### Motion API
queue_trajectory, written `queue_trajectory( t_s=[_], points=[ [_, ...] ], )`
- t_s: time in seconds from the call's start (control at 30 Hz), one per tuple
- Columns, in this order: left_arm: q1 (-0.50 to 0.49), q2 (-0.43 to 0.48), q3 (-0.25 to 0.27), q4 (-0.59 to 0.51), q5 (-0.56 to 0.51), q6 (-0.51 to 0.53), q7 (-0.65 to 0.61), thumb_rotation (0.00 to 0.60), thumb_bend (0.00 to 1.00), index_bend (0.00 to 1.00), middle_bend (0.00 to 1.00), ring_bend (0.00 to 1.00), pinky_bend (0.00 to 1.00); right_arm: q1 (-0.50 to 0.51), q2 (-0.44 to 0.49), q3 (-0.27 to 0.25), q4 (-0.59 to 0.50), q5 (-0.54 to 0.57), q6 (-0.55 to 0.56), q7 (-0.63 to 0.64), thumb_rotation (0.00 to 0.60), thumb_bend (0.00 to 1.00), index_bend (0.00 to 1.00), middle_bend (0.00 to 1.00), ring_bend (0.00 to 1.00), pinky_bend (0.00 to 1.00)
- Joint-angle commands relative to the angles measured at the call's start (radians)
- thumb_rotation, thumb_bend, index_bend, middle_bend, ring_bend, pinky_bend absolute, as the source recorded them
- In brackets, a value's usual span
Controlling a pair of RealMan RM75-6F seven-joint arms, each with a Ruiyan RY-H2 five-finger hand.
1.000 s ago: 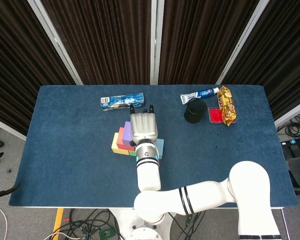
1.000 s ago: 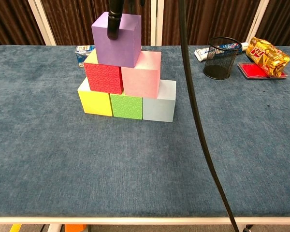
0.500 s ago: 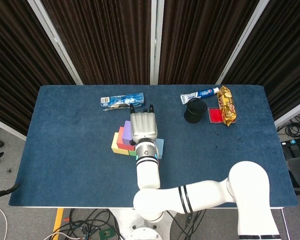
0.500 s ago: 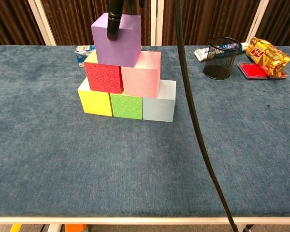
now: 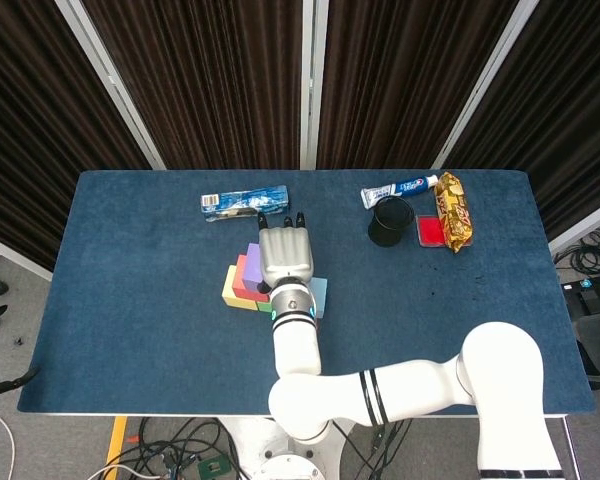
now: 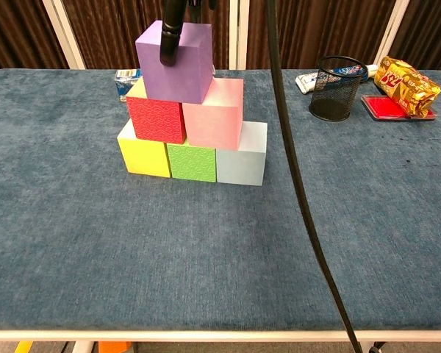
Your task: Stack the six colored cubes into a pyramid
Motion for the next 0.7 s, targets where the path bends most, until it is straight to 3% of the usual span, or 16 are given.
queue_trajectory(
  t_s=[0.03,0.27,0.5,0.7],
  points=[
    [0.000,0.002,-0.001,-0.002,0.001,0.002,0.001,0.600,0.00,0.12,0.11,0.00,0.14,0.000,0.001,-0.001,0.001,0.001,-0.004,0.001,0.600,0.02,0.00,0.34,0.09,0.00],
    [0.001,0.006,-0.001,-0.005,0.000,0.002,0.000,0.600,0.00,0.12,0.11,0.00,0.14,0.000,0.003,-0.005,0.002,0.004,-0.016,0.003,0.600,0.02,0.00,0.30,0.07,0.00],
    [0.000,0.008,-0.001,-0.009,0.001,0.003,0.002,0.600,0.00,0.12,0.11,0.00,0.14,-0.007,0.016,-0.005,-0.011,0.013,-0.028,0.002,0.600,0.00,0.00,0.17,0.01,0.00],
    [0.000,0.011,0.000,-0.015,0.001,0.000,0.010,0.600,0.00,0.12,0.11,0.00,0.14,-0.018,0.038,0.001,-0.036,0.033,-0.041,-0.002,0.600,0.00,0.00,0.13,0.00,0.00]
  ],
)
